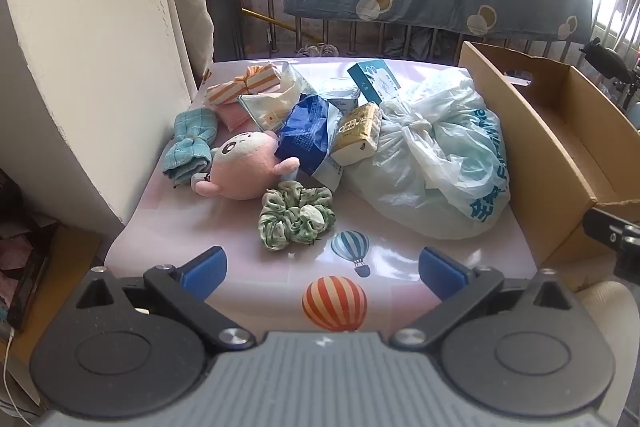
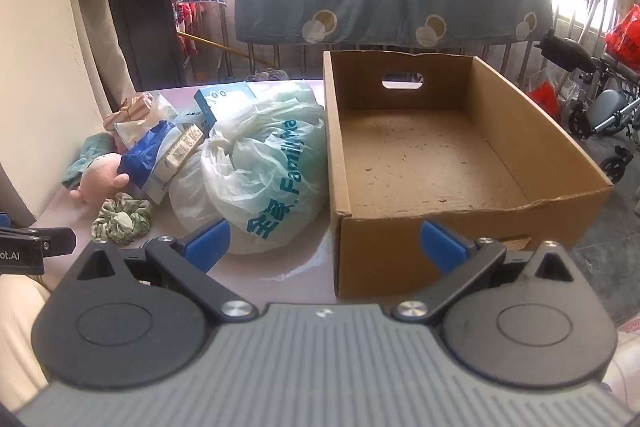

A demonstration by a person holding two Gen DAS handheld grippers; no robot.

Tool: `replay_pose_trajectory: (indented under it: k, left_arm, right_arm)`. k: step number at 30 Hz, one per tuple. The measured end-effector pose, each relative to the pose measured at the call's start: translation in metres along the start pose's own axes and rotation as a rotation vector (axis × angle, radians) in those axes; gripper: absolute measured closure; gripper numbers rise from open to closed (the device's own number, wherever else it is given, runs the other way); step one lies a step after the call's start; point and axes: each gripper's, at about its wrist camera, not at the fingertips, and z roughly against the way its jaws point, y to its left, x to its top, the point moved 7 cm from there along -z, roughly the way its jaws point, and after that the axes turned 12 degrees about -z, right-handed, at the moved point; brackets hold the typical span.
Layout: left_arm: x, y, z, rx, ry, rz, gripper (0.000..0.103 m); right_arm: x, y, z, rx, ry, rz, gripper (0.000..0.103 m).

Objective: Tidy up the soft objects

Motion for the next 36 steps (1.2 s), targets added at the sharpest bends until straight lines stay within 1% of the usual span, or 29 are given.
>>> replay_pose_trajectory:
  k: [14,36]
  left_arm:
    - [0.0,0.009,-0.003,-0.005,-0.007,0.018,0.0]
    - [-0.001,0.011,-0.002,-0.004,-0.007,0.021,0.0]
  right_arm:
    - [-0.001,0.005,-0.003,0.003,0.013,0.005,0.001]
    - [-0.004,0.009,-0.006,0.003,0.025,0.004,0.001]
